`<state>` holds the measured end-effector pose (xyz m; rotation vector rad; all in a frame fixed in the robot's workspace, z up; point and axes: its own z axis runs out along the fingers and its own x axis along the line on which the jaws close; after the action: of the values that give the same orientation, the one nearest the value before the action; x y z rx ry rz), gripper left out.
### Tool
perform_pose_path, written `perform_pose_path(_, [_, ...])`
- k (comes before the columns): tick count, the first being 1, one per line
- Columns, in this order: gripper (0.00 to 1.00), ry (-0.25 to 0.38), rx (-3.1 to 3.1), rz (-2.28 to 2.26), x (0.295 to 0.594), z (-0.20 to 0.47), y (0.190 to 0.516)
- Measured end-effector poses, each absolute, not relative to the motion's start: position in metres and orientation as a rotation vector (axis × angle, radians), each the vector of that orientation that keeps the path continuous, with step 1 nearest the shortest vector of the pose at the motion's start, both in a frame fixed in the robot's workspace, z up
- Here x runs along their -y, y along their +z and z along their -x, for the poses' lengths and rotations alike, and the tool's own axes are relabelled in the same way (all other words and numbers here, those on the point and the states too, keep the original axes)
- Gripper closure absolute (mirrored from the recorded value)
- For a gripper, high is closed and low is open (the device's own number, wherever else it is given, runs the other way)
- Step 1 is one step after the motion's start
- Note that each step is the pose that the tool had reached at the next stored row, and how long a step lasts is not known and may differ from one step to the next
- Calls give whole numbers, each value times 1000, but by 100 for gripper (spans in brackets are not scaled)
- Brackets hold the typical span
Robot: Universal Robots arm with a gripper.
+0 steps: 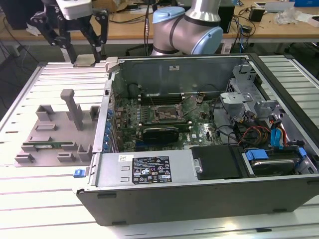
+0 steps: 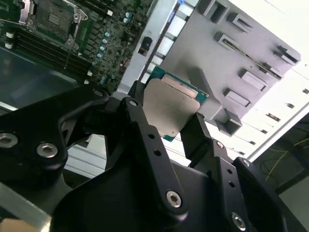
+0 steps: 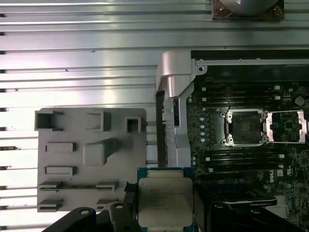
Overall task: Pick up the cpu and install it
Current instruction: 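Pick up the cpu and move it towards the insertion slot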
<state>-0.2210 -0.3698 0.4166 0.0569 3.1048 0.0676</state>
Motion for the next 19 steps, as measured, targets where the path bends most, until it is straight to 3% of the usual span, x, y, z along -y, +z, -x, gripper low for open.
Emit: perform_pose_path(19, [45,67,-3112,-57,370,144,409])
